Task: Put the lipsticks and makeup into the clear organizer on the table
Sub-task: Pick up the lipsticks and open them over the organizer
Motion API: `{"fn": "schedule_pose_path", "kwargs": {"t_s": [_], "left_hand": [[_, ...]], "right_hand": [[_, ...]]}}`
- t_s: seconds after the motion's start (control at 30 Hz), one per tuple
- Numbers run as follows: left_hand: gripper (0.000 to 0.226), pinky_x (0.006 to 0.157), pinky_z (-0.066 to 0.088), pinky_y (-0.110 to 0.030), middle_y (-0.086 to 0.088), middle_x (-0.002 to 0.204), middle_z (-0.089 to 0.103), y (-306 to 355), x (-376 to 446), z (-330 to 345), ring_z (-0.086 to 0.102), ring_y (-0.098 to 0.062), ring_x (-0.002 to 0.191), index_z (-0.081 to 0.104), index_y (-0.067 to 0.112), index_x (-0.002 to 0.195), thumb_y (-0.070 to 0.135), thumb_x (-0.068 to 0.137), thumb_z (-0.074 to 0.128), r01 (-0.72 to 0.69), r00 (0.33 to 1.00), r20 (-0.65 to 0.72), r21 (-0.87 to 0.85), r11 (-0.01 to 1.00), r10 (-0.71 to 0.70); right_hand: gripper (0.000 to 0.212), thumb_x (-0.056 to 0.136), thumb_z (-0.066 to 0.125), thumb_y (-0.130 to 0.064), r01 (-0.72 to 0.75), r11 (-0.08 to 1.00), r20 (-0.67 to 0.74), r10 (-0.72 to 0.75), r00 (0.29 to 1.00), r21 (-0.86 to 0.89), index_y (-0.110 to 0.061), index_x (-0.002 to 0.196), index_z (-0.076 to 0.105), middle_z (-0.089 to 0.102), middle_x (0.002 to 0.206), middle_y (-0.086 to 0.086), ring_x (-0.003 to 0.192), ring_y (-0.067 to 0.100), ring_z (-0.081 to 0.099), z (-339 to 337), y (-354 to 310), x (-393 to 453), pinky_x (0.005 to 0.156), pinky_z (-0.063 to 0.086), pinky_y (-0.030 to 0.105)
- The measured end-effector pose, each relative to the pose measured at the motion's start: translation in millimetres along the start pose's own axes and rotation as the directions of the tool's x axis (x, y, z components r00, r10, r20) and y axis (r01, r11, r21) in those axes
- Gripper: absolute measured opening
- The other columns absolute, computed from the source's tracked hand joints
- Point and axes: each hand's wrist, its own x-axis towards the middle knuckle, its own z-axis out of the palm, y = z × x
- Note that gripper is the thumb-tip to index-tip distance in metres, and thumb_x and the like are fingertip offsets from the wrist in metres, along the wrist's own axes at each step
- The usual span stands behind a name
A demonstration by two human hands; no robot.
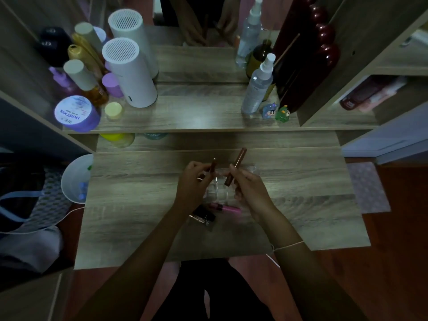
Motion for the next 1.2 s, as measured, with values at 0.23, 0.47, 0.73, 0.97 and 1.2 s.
{"fn": "schedule_pose_path", "kwargs": {"t_s": [0.23, 0.47, 0.73, 0.97, 1.2], "left_hand": [[0.022, 0.067, 0.041, -0.014, -0.009, 0.102, 0.065, -11.0, 2.3, 12.3, 0.056, -0.011, 0.080, 0.067, 0.009, 0.108, 0.015, 0.088, 0.060, -0.046, 0.999, 0.015, 0.158, 0.986, 0.045], [0.019, 0.075, 0.040, -0.034, -0.013, 0.096, 0.065, -14.3, 6.0, 20.3, 0.057, -0.028, 0.089, 0.065, 0.008, 0.105, 0.015, 0.088, 0.059, -0.042, 0.999, 0.004, 0.353, 0.935, 0.044], [0.018, 0.076, 0.040, -0.033, -0.011, 0.096, 0.057, -14.6, 10.7, 25.5, 0.053, -0.024, 0.087, 0.064, 0.010, 0.099, 0.017, 0.082, 0.066, -0.033, 0.999, -0.020, 0.420, 0.907, 0.045], [0.018, 0.083, 0.038, -0.036, -0.007, 0.099, 0.061, -19.2, 7.6, 23.9, 0.055, -0.023, 0.092, 0.063, 0.016, 0.098, 0.023, 0.082, 0.066, -0.047, 0.999, 0.006, 0.453, 0.890, 0.049], [0.023, 0.079, 0.034, -0.035, -0.007, 0.097, 0.062, -17.3, 4.3, 20.3, 0.056, -0.025, 0.090, 0.062, 0.016, 0.101, 0.021, 0.080, 0.068, -0.060, 0.997, -0.020, 0.437, 0.898, 0.076]], "right_hand": [[0.025, 0.092, 0.060, -0.032, 0.064, 0.994, -0.001, -0.064, 0.998, -0.092, -0.011, 0.098, 0.070, 0.070, 0.084, 0.013, 0.066, 0.014, 0.062, -5.7, 1.9, -0.5, 0.055, 0.049, 0.019], [0.022, 0.097, 0.050, -0.020, 0.180, 0.983, 0.051, -0.178, 0.983, -0.031, -0.026, 0.114, 0.063, 0.068, 0.095, 0.022, 0.065, 0.010, 0.066, -10.9, -2.2, -1.8, 0.054, 0.053, 0.021], [0.019, 0.093, 0.058, -0.011, 0.281, 0.958, 0.030, -0.280, 0.960, -0.055, -0.009, 0.110, 0.066, 0.070, 0.076, 0.004, 0.063, 0.006, 0.066, -15.9, -6.8, 5.9, 0.058, 0.051, 0.017], [0.020, 0.089, 0.064, -0.033, 0.437, 0.735, 0.040, -0.490, 0.871, -0.519, -0.022, 0.104, 0.070, 0.073, 0.090, -0.004, 0.081, 0.005, 0.066, -11.6, 1.7, 21.4, 0.073, 0.052, 0.020], [0.017, 0.088, 0.065, -0.029, 0.437, 0.584, 0.105, -0.514, 0.851, -0.685, -0.022, 0.103, 0.067, 0.072, 0.091, -0.004, 0.076, 0.003, 0.062, 1.0, 8.0, 35.3, 0.071, 0.051, 0.019]]}}
